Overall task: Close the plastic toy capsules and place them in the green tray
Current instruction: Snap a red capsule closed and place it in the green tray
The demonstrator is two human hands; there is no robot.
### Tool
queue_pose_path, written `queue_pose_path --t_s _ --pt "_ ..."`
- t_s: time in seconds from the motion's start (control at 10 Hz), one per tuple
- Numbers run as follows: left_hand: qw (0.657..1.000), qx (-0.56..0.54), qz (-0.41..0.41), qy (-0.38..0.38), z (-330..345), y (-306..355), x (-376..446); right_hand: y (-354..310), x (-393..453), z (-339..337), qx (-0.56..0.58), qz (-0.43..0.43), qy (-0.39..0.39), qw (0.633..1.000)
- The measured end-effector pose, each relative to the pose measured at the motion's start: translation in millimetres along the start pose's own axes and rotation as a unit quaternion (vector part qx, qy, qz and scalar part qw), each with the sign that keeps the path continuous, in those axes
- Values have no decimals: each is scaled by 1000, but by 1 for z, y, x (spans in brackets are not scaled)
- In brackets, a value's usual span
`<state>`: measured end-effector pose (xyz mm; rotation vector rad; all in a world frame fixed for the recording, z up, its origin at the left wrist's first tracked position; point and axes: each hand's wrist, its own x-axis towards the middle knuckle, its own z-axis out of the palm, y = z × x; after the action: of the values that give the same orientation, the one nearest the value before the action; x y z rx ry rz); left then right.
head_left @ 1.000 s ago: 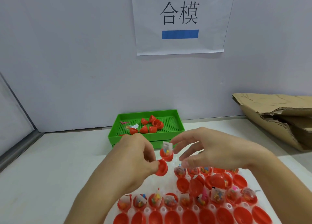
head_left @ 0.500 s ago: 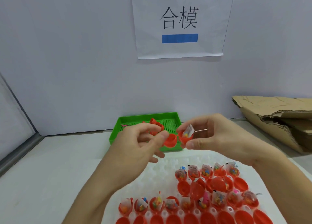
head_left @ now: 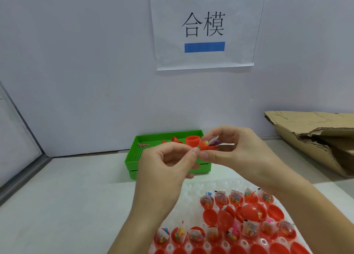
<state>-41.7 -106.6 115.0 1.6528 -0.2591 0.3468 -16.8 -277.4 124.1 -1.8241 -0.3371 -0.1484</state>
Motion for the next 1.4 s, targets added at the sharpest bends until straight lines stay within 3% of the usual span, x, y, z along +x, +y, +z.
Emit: queue_pose_path --t_s 0.2,0.4,0.6,0.7,0.9,1.0,1.2,1.4 --pt "999 -21 30 -20 13 3 -6 2 0 17 -61 -35 106 992" --pt "999 -33 40 14 9 0 -2 -5 -4 20 -65 -74 78 992" --pt "998 -25 37 53 3 -8 2 -13 -7 13 -84 -66 -9 994" --pt "998 -51 9 21 -1 -10 4 -17 -9 0 -97 -55 -20 994" --pt "997 -72 3 -8 -2 -9 3 -30 -13 -14 -129 -120 34 984" --pt "999 -25 45 -2 4 -9 0 -35 -17 -4 -117 -151 42 981" --pt "997 -8 63 -31 12 -8 -4 -28 -12 5 -116 -110 38 986" --pt "997 -19 60 -39 10 -8 -3 -25 -9 1 -95 -80 81 989"
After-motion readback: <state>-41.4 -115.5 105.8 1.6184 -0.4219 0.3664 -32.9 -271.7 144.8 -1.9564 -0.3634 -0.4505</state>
